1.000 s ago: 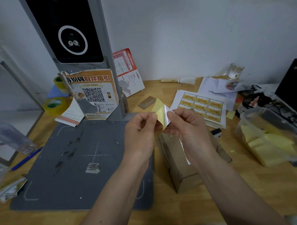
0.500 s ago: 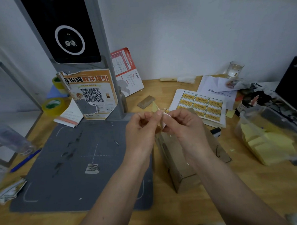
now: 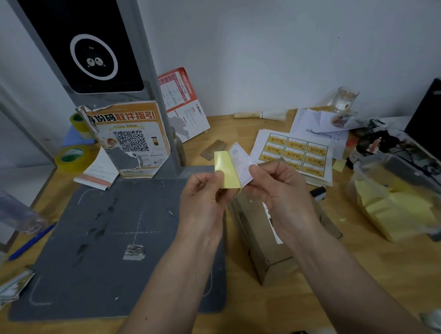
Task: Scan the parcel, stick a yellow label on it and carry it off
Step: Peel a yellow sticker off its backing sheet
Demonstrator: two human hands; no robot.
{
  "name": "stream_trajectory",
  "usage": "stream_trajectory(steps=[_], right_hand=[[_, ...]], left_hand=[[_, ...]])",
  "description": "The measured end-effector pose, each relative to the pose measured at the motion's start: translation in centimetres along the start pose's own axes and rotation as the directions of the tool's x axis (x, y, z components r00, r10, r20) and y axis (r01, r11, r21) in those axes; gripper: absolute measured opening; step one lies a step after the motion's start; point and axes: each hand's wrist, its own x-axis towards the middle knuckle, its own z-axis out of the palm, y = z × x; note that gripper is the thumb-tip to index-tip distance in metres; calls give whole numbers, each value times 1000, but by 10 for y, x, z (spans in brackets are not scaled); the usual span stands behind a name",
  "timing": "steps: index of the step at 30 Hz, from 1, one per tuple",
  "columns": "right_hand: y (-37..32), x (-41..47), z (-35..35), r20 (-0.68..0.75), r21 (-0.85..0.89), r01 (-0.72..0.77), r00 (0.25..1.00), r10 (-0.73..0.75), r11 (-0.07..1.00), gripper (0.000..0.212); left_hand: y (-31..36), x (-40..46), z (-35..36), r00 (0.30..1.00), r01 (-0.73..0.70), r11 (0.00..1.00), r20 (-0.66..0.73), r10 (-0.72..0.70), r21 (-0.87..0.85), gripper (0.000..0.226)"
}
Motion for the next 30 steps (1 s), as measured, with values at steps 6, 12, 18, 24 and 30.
stream_trajectory(steps=[6,12,18,24,30], right_hand=[[-3,0,-6,-46,52,-40,998,42,998,16],[-14,4,-28,-132,110,-28,990,43,994,22],[-27,14,-60,-149,144,-47,986,68,988,23],[-37,31,-99,-208,154,-24,977,56,988,14],[-52,53,-148,-250,186,-8,967,55,983,24]], left_hand=[[0,4,5,999,23,998,-35,-25,-56,19],[-8,6,18,995,-19,990,-98,33,140,20],[-26,9,39,990,11,981,-139,16,194,16],[-50,11,69,977,34,976,-212,13,215,17],[-82,12,111,965,70,969,-261,-6,237,13]])
